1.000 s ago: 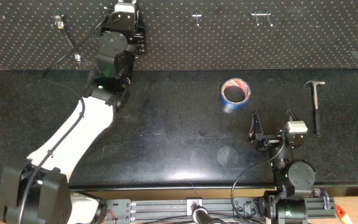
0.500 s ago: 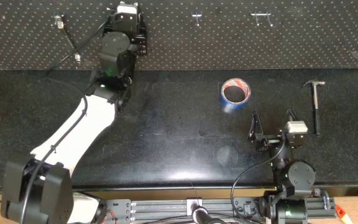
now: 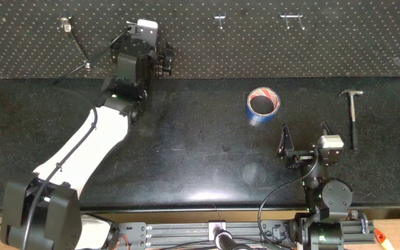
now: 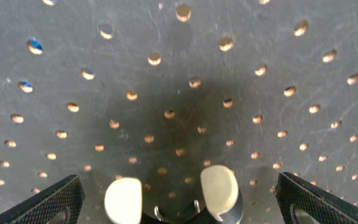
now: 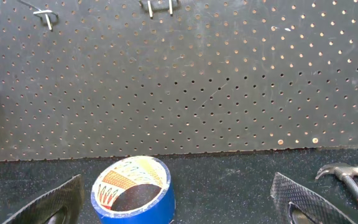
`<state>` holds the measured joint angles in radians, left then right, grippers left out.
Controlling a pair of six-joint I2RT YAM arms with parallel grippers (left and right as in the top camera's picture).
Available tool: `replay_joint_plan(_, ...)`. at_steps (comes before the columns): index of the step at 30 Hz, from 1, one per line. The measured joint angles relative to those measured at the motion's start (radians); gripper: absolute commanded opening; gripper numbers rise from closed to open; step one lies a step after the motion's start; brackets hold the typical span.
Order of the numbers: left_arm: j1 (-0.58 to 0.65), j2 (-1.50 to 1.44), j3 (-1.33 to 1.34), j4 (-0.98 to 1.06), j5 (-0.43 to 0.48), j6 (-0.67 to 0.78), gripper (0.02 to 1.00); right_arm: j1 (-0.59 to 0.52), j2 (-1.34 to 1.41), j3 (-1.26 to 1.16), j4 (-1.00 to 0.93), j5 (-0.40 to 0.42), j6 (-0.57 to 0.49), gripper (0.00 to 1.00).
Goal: Place Tools Onto Pegboard
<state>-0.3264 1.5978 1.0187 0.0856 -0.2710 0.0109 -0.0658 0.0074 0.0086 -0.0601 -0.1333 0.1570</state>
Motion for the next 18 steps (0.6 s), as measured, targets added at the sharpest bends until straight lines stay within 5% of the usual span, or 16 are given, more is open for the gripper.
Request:
replay_joint_plan(6, 0.019, -0.265, -0.001, -0.214, 0.01, 0.0, 0.996, 0.0, 0.0, 0.0, 0.0, 0.0, 0.0, 0.976)
replay_joint_plan(9, 0.15, -0.557, -0.031, -0.381, 0.06, 0.0, 0.996, 0.0, -0.001, 0.0, 0.0, 0.0, 0.0, 0.976)
replay_joint_plan(13, 0.326, -1.087, -0.442, -0.119, 0.151, 0.0, 0.996, 0.0, 0.001, 0.0, 0.0, 0.0, 0.0, 0.976)
replay_joint_plan(18, 0.435, -1.36, -0.845, 0.125, 0.295, 0.0, 0.996, 0.0, 0.0, 0.001, -0.001, 0.0, 0.0, 0.976)
